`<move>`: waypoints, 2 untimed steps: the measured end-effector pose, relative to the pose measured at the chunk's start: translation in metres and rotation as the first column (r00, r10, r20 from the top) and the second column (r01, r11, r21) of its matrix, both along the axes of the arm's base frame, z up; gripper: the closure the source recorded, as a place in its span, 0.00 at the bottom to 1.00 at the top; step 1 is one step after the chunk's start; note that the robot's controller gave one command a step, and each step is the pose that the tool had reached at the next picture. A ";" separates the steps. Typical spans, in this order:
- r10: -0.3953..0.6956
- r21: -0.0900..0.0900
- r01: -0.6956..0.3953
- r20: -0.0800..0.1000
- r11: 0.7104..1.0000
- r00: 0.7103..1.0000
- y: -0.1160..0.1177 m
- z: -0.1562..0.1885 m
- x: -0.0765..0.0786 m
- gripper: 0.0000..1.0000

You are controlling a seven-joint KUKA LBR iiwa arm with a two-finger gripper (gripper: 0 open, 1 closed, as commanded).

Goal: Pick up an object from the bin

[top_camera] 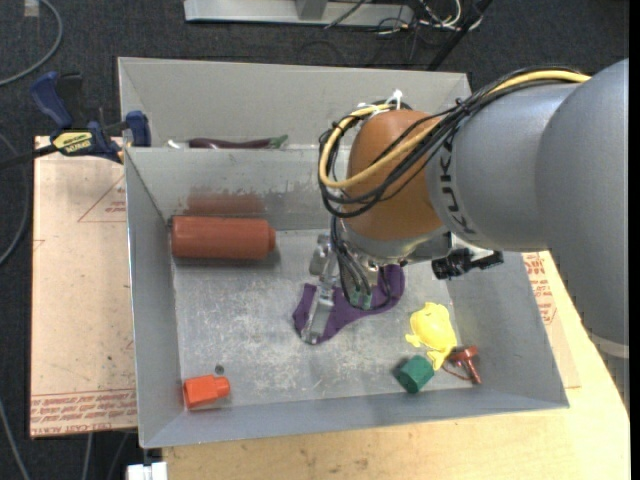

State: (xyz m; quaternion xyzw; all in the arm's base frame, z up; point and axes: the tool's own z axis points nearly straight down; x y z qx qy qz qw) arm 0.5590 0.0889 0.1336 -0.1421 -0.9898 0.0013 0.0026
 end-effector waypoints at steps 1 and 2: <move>0.201 0.005 -0.201 0.008 0.980 0.980 -0.015 -0.007 0.003 0.00; -0.021 0.000 0.021 0.001 1.000 1.000 -0.062 -0.044 0.028 1.00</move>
Offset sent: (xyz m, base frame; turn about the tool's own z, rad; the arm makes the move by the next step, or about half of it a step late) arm 0.0275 -0.0614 -0.0428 0.0200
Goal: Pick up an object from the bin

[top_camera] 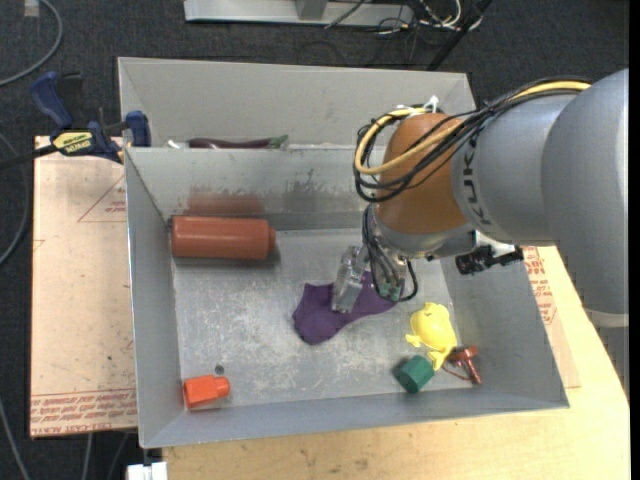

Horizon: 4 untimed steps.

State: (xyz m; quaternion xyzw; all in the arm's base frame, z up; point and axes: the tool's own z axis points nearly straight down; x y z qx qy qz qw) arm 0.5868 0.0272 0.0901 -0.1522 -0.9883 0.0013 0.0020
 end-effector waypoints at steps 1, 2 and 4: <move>0.000 0.001 0.000 0.001 1.000 1.000 0.001 0.000 0.000 1.00; 0.014 0.001 -0.014 -0.006 1.000 1.000 0.005 0.035 0.003 1.00; 0.109 0.001 -0.109 -0.002 0.994 0.994 0.007 0.143 0.006 1.00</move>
Offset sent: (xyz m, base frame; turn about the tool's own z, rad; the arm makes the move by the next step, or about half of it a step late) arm 0.0087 0.0075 0.0674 -0.0266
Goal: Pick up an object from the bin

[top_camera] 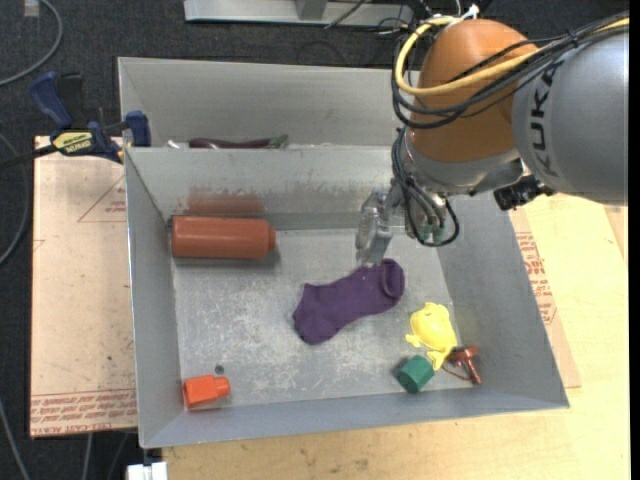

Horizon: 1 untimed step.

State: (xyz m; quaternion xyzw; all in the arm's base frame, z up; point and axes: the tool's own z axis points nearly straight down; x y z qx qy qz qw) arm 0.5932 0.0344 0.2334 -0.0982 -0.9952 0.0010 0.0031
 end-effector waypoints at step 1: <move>0.118 -0.001 -0.118 0.020 0.993 0.993 0.001 -0.004 -0.005 1.00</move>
Offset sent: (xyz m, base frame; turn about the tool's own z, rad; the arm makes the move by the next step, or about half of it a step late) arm -0.0141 -0.0039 -0.1466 -0.1110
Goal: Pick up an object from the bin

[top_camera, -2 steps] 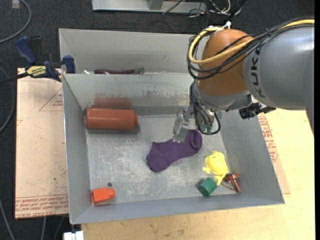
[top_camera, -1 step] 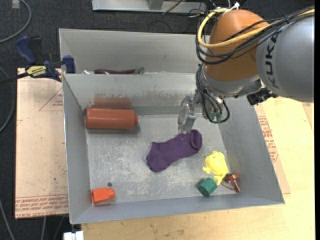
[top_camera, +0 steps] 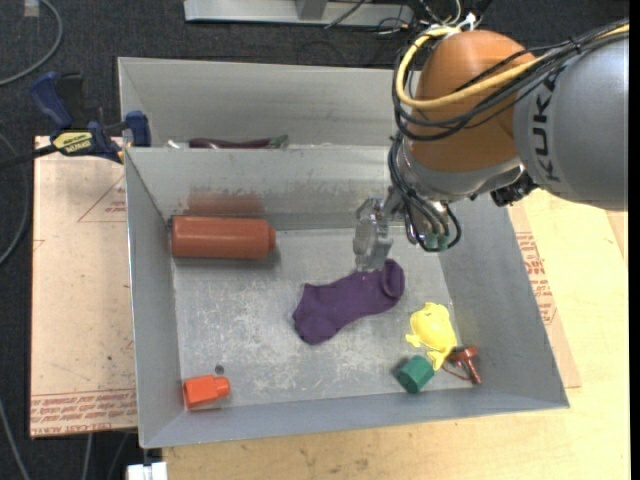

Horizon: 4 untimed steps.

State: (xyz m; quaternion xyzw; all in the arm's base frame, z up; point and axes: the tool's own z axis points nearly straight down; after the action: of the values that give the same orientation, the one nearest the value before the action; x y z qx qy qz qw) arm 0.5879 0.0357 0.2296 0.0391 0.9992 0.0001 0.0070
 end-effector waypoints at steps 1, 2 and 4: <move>0.040 0.000 -0.040 -0.007 0.999 0.999 0.000 -0.018 -0.003 1.00; 0.068 0.000 -0.068 -0.015 0.998 0.998 -0.002 -0.042 -0.003 1.00; 0.170 0.001 -0.170 -0.011 0.986 0.985 0.022 -0.138 -0.039 0.00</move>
Offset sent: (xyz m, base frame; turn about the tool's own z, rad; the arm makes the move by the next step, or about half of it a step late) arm 0.0164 -0.0121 -0.0329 -0.0057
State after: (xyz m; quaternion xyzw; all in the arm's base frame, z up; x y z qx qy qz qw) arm 0.5493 0.0575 0.0914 -0.0461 0.9989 0.0004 0.0013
